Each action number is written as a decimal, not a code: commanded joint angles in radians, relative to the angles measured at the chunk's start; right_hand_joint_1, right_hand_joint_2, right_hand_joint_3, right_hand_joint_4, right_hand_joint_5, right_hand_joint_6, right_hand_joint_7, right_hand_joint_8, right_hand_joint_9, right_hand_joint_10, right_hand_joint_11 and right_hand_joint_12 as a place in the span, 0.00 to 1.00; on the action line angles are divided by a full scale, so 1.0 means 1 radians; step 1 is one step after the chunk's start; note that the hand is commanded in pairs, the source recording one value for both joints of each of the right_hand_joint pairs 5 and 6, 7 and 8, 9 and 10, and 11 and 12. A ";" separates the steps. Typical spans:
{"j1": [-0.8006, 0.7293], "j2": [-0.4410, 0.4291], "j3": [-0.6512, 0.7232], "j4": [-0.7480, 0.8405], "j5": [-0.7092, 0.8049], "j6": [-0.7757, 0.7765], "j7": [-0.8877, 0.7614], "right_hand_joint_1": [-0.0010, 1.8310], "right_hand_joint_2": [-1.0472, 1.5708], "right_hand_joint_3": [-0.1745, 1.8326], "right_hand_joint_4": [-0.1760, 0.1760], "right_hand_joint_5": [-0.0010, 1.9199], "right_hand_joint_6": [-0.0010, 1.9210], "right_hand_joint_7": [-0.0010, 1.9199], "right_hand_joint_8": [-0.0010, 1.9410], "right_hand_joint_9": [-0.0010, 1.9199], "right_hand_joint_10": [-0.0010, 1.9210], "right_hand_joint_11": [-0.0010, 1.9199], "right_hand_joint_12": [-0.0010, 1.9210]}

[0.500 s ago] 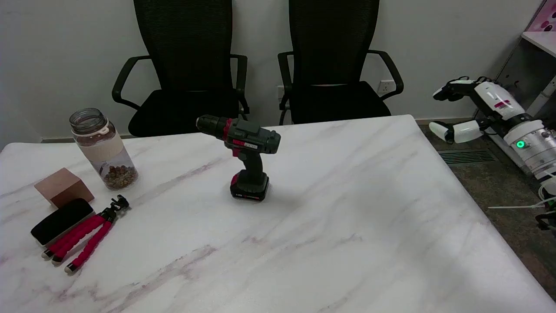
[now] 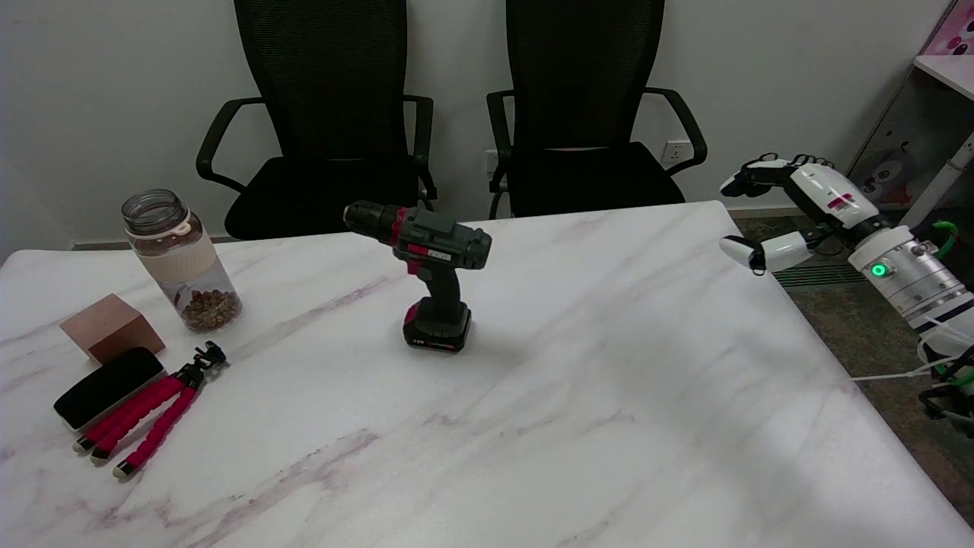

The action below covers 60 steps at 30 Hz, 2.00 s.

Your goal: Pick up the power screwdriver.

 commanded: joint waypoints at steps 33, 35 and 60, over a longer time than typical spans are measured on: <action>0.052 -0.327 -0.020 -0.312 0.005 0.271 0.093 0.47 0.53 0.56 0.00 0.34 0.34 0.34 0.33 0.25 0.25 0.33 0.33; 0.056 -0.340 -0.022 -0.297 0.005 0.275 0.114 0.47 0.51 0.56 0.00 0.32 0.32 0.32 0.32 0.25 0.25 0.33 0.33; 0.138 -0.461 -0.127 -0.210 -0.006 0.288 0.180 0.46 0.48 0.53 0.05 0.26 0.26 0.26 0.25 0.24 0.24 0.32 0.32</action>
